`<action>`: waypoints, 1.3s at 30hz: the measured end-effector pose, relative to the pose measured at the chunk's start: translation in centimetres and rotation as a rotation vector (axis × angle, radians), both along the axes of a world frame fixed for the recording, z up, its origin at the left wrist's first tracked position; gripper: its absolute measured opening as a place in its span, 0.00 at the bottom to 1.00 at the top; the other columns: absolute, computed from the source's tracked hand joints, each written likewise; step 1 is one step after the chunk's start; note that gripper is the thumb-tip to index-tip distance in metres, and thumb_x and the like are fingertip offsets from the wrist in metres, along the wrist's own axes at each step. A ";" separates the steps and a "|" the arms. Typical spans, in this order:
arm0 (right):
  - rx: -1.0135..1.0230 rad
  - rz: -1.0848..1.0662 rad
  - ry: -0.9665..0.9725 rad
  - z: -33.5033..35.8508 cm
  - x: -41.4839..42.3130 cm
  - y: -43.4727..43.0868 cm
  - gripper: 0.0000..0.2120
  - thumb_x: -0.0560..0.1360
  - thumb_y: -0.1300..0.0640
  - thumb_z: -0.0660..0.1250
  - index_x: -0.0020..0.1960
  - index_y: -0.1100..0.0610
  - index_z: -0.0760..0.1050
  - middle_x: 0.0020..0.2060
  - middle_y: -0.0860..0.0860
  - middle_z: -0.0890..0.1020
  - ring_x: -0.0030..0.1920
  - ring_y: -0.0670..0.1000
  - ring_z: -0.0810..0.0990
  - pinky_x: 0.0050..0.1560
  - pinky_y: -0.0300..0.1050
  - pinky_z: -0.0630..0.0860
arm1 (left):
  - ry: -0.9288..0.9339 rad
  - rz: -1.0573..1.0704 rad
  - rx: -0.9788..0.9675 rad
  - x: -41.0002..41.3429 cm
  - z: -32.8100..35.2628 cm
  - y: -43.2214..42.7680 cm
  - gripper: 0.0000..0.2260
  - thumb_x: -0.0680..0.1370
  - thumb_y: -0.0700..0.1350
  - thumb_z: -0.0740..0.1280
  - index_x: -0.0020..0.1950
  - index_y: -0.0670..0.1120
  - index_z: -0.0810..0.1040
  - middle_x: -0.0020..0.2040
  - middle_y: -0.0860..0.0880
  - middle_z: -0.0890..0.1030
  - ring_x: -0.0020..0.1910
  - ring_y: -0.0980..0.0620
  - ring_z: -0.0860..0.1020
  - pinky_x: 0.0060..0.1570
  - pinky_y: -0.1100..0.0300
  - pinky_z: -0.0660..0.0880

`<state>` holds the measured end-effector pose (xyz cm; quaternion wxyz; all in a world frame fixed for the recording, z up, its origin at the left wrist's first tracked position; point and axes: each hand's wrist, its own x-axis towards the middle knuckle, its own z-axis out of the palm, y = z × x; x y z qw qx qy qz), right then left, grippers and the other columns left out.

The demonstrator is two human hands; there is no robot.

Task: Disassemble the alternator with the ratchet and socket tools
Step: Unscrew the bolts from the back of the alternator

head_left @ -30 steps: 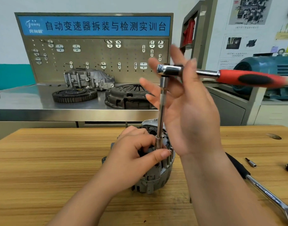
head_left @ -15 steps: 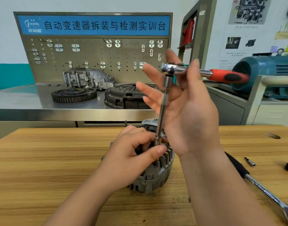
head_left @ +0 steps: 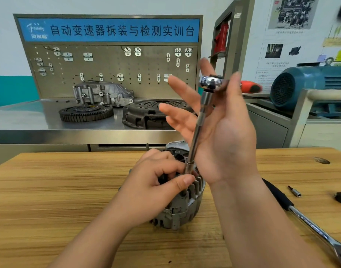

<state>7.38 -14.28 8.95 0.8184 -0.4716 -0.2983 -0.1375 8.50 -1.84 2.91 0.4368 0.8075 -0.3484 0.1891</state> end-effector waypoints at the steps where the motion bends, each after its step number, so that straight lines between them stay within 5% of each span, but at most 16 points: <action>1: 0.011 0.006 -0.007 0.0 -0.1 0.1 0.22 0.81 0.39 0.46 0.70 0.44 0.67 0.51 0.50 0.85 0.42 0.52 0.84 0.50 0.45 0.78 | 0.006 0.007 -0.013 0.0 0.0 -0.1 0.10 0.67 0.62 0.67 0.28 0.63 0.73 0.32 0.55 0.73 0.41 0.56 0.70 0.43 0.64 0.65; 3: 0.031 -0.013 -0.058 0.1 -0.2 0.3 0.19 0.80 0.42 0.53 0.68 0.43 0.69 0.52 0.50 0.84 0.42 0.51 0.83 0.45 0.43 0.78 | 0.006 0.041 -0.056 0.0 0.0 -0.3 0.15 0.66 0.62 0.74 0.27 0.61 0.72 0.30 0.55 0.72 0.39 0.58 0.69 0.42 0.65 0.64; 8: 0.021 -0.125 -0.152 0.4 -0.4 0.4 0.14 0.77 0.51 0.60 0.61 0.41 0.73 0.64 0.48 0.79 0.49 0.50 0.83 0.47 0.43 0.77 | -0.022 0.095 -0.051 0.0 -0.2 -0.8 0.14 0.66 0.60 0.72 0.25 0.61 0.70 0.29 0.57 0.71 0.38 0.58 0.69 0.40 0.64 0.64; 14: 0.031 0.028 0.021 0.1 0.1 -0.2 0.25 0.79 0.38 0.46 0.68 0.47 0.70 0.47 0.49 0.86 0.40 0.51 0.84 0.48 0.45 0.77 | 0.001 0.015 0.017 -0.1 -0.1 -0.2 0.09 0.69 0.59 0.68 0.29 0.68 0.73 0.34 0.56 0.72 0.42 0.56 0.69 0.42 0.65 0.63; 21: 0.062 -0.062 -0.113 0.4 -0.3 0.2 0.14 0.76 0.50 0.60 0.61 0.42 0.74 0.60 0.47 0.80 0.48 0.51 0.83 0.47 0.42 0.77 | -0.030 0.097 -0.046 0.2 -0.3 -0.6 0.13 0.63 0.61 0.72 0.25 0.60 0.71 0.29 0.56 0.71 0.36 0.59 0.68 0.39 0.67 0.62; 27: 0.047 0.017 0.052 0.2 -0.1 -0.3 0.23 0.79 0.39 0.48 0.62 0.49 0.74 0.48 0.48 0.86 0.42 0.51 0.84 0.43 0.42 0.77 | -0.023 0.004 0.038 0.0 0.0 -0.1 0.07 0.68 0.63 0.63 0.30 0.68 0.73 0.34 0.56 0.72 0.41 0.56 0.69 0.42 0.65 0.63; 34: 0.073 -0.058 -0.109 0.5 -0.6 0.4 0.12 0.76 0.53 0.62 0.58 0.44 0.76 0.57 0.46 0.82 0.50 0.50 0.82 0.48 0.41 0.76 | -0.025 0.076 -0.027 0.1 -0.2 -0.5 0.14 0.66 0.62 0.71 0.25 0.61 0.70 0.31 0.54 0.73 0.39 0.56 0.70 0.40 0.67 0.64; 39: 0.067 -0.024 0.038 0.3 -0.3 0.0 0.18 0.77 0.42 0.55 0.60 0.49 0.75 0.50 0.49 0.85 0.45 0.52 0.85 0.43 0.40 0.78 | -0.026 0.009 0.030 0.1 -0.1 -0.1 0.12 0.69 0.62 0.63 0.27 0.60 0.70 0.34 0.58 0.73 0.42 0.56 0.70 0.43 0.64 0.64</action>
